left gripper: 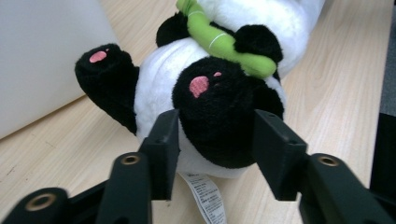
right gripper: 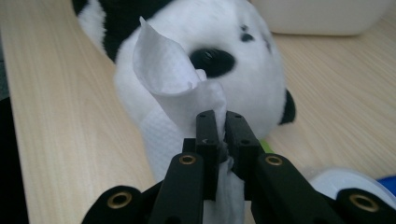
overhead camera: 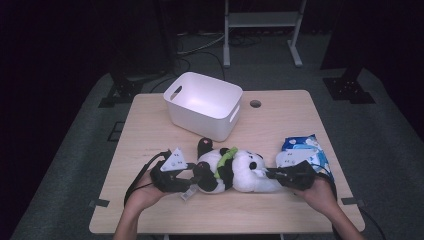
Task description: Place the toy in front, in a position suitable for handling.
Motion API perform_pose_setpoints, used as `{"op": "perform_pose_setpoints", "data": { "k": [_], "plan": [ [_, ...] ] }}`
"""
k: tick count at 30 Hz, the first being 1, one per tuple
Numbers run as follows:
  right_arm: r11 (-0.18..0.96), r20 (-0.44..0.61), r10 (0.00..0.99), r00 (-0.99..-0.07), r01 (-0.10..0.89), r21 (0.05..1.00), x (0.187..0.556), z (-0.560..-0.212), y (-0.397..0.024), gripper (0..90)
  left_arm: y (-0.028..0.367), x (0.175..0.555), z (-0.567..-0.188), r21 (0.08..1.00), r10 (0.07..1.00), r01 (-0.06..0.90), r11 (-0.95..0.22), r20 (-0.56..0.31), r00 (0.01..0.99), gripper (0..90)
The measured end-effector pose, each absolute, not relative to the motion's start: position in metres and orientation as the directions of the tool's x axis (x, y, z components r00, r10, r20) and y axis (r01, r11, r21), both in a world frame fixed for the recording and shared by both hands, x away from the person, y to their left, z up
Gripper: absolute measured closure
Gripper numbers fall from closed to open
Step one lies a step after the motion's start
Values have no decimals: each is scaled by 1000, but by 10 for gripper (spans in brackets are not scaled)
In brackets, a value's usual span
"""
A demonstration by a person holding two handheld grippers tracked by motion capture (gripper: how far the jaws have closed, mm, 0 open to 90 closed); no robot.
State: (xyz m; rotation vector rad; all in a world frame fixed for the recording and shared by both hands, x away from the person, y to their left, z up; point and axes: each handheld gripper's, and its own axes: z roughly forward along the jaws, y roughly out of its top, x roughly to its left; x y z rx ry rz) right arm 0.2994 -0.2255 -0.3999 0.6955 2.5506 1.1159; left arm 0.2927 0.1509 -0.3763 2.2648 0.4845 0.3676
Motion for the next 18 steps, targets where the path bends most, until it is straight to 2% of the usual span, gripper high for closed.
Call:
{"op": "perform_pose_setpoints", "data": {
  "k": [7, 18],
  "plan": [
    [535, -7, 596, -803, 391, 749, 315, -402, -237, 841, 147, 294, -380, 742, 439, 226, -631, 101, 893, 480],
    [575, 55, 489, -870, 369, 730, 304, -417, -207, 844, 146, 292, -378, 749, 425, 215, -626, 97, 900, 449]
  ]
}}
